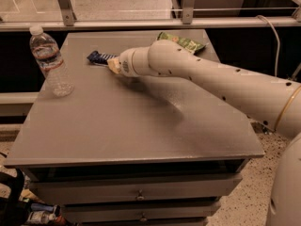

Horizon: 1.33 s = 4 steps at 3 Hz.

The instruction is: Pick rxbar blueberry

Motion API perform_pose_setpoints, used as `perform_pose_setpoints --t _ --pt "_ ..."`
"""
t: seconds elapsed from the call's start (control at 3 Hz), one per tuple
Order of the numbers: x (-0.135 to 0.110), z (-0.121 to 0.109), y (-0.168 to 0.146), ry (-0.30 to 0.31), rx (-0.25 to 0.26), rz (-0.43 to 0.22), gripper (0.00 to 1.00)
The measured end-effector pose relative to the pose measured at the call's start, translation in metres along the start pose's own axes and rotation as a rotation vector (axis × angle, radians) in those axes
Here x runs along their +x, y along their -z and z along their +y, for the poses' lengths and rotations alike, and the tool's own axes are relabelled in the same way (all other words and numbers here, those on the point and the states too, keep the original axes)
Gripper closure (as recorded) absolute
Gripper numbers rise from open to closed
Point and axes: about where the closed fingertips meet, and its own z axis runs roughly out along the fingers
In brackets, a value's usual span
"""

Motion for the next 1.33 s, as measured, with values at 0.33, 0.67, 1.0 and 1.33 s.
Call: perform_pose_setpoints --t 0.33,0.67,1.0,1.33 --pt "-0.0001 0.0001 -0.0001 0.0 0.0 0.0 1.0" --pt "-0.0001 0.0001 -0.0001 0.0 0.0 0.0 1.0" --pt "-0.0003 0.0001 0.0 0.001 0.0 0.0 1.0" --pt "-0.0003 0.0002 0.0 0.001 0.0 0.0 1.0"
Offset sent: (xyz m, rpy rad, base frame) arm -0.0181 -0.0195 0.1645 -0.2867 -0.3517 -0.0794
